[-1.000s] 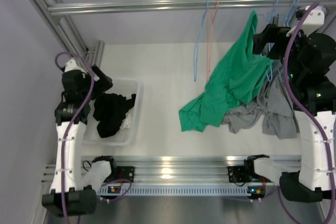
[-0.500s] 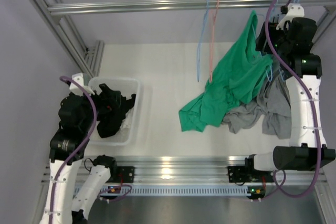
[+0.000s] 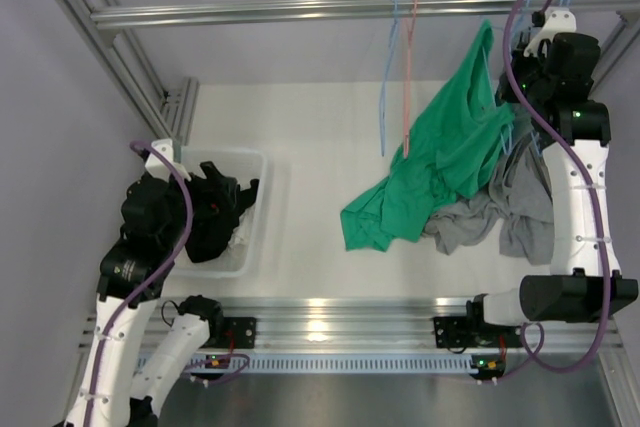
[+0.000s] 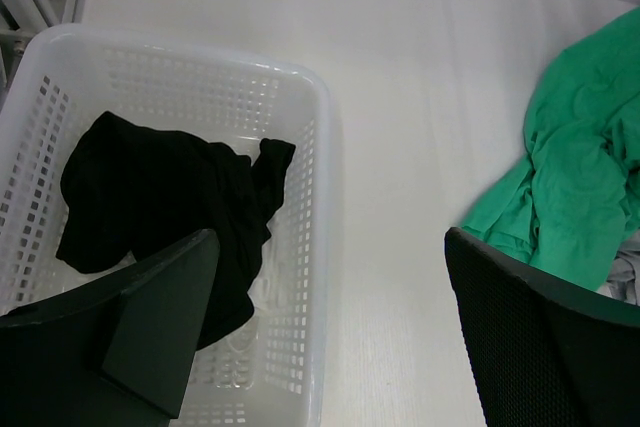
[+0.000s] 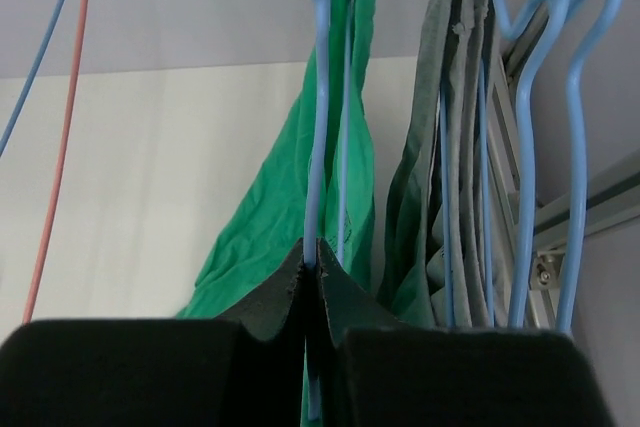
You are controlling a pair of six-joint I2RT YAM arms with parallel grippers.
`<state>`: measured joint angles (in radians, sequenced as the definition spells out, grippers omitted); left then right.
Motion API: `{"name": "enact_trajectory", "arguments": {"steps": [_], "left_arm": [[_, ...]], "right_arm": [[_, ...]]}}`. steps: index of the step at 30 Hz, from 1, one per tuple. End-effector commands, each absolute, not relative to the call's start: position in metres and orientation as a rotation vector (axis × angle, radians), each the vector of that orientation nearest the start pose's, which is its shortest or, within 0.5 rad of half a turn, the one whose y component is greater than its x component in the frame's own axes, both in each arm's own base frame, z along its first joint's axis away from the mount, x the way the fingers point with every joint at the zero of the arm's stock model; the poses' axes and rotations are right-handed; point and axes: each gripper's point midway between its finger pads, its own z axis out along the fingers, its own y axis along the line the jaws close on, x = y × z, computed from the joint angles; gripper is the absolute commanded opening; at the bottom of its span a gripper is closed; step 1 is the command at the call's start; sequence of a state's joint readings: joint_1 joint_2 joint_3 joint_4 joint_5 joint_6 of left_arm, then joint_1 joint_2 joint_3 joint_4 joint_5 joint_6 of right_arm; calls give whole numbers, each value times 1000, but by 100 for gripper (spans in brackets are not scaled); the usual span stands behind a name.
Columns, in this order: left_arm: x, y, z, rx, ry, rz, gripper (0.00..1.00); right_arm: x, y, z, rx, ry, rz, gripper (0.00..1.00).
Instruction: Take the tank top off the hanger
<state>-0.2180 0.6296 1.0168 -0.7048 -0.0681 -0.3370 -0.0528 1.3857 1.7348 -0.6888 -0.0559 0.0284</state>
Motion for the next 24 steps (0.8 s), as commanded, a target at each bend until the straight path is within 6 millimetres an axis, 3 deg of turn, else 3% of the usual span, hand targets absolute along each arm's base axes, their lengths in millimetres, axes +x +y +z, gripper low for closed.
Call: {"name": "enact_trajectory", "arguments": {"steps": [1,5,6,7,15,24], "left_arm": [[233,-58,301,-124,1892,-325,99],[236,-64,298,-99,1913,-351,99],[237,-65,296,-98,1924,-352,99],[237,-66,294,-91,1930,-355,99],[239,-75,280,-62,1977,-393,99],[235,-89,280,-7,1992,-469,99]], "right_arm": [[403,-11,412,57,1846,35,0],[405,3,436,88,1738,139,0],[405,7,434,81,1721,160,0],[403,9,455,81,1635,179,0],[381,21,501,30,1439,243,0],[375,24,504,-1,1350,245,0]]}}
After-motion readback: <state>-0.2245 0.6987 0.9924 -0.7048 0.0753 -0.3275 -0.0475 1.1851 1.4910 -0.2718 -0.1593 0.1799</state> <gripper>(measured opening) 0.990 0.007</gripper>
